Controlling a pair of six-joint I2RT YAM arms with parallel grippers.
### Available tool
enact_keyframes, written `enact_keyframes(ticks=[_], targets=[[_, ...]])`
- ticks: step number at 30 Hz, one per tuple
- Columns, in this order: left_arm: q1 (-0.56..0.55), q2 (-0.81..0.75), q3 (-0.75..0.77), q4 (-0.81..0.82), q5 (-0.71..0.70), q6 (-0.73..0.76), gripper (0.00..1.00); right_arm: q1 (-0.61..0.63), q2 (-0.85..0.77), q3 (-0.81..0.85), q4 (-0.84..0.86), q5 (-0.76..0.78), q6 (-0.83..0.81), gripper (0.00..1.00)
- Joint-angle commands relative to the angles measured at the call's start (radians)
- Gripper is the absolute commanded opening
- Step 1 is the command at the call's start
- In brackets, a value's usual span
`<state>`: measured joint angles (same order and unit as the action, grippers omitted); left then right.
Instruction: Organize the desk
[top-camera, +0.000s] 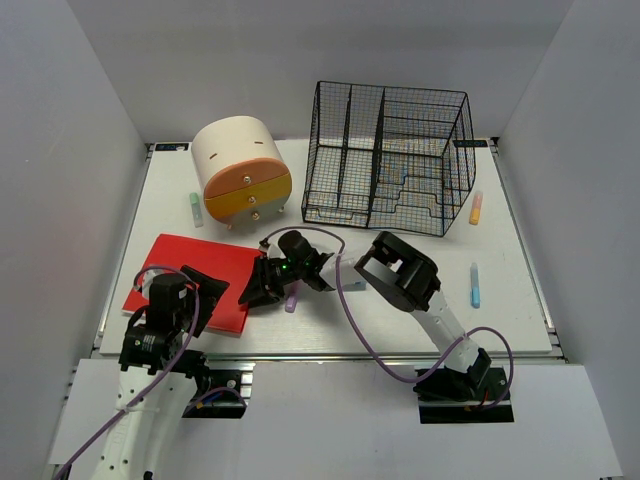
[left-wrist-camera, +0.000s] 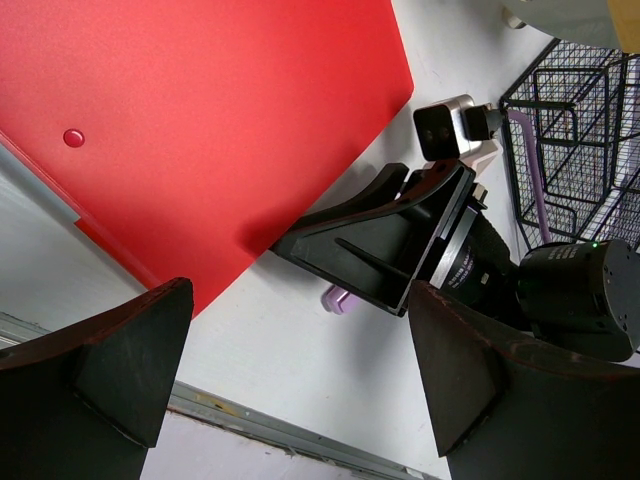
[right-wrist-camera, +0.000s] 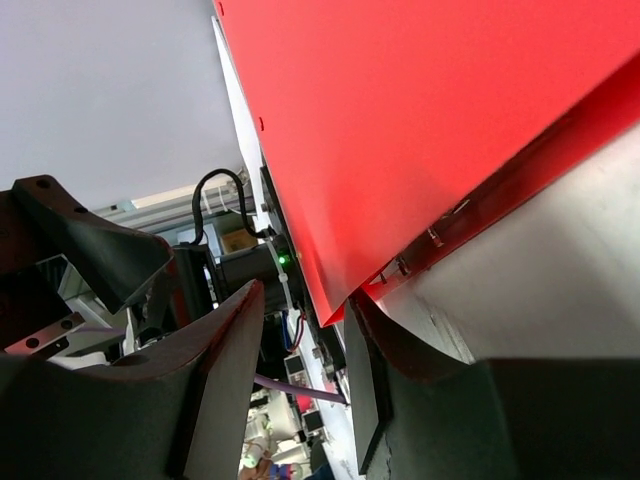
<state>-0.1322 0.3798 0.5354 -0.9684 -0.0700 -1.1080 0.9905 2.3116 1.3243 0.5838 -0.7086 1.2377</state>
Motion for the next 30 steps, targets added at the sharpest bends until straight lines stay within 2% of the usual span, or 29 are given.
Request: enact_keyframes(ticks=[1,16,19,20,25,30], targets=[[0.008,-0.012,-0.009,-0.003,0.001,-0.004,0.98,-0.001,-0.001,0.023,0.068,0.011,-0.024,0.43],[0.008,-0.005,-0.009,-0.001,0.001,-0.006,0.98,0.002,0.011,0.067,-0.007,0.060,-0.089,0.36],[0.008,-0.004,-0.008,-0.003,-0.002,-0.007,0.98,0.000,0.015,0.069,-0.012,0.067,-0.096,0.30],[0.008,-0.007,-0.008,-0.001,-0.002,-0.006,0.98,0.002,0.017,0.069,-0.010,0.067,-0.096,0.24],[0.008,-0.004,-0.009,-0.001,0.002,-0.009,0.98,0.000,0.017,0.069,-0.003,0.067,-0.095,0.12],[0.008,-0.002,-0.006,-0.003,0.009,-0.012,0.98,0.000,0.009,0.053,0.030,0.057,-0.083,0.03]])
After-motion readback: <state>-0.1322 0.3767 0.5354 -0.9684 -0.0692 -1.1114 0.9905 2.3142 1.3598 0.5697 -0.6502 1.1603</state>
